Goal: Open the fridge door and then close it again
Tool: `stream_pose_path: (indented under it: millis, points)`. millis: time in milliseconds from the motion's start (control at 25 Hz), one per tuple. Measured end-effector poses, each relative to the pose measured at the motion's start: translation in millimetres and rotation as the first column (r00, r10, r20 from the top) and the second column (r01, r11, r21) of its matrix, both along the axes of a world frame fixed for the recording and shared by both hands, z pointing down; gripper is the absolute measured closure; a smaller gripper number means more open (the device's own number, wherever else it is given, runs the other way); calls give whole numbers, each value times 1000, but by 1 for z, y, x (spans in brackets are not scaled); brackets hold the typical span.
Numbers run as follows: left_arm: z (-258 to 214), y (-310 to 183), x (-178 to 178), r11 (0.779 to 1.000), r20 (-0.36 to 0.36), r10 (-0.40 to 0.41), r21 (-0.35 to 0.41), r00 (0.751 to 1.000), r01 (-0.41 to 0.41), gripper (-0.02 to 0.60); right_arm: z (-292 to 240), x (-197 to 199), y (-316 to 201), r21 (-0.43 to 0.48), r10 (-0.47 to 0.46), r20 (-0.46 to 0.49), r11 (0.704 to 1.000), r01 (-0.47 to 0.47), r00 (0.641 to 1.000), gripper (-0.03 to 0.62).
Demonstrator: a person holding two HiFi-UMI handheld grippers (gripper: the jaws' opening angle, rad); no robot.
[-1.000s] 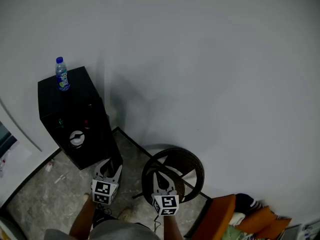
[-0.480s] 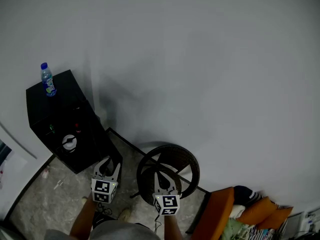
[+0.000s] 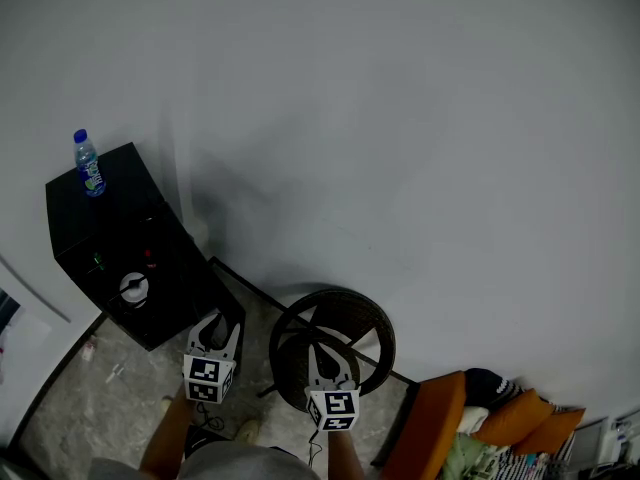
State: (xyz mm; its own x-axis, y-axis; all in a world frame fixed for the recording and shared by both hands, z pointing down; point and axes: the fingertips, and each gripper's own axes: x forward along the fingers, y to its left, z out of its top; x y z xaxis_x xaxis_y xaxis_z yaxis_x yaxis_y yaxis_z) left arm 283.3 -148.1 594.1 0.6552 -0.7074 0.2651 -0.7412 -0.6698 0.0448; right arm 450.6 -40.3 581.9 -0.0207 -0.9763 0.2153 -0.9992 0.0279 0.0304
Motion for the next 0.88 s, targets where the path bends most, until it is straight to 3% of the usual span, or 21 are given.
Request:
stream_pose_path:
  millis: [360,600,880]
  points:
    - [-3,4,-2,1000,-5,-8,6,1000,8,450,-8,-3,3,14,-8,-6,1000,8,1000,569]
    - [-26,21,-25,998,-10,-15,63,1000,15,468,-20,-25,0,38,-60,-2,997,60,998,569]
    - [-37,32,-78,989,-41,-130,73,991,132,526,-22,-64,-7,52,-154,20,987,153,988,569]
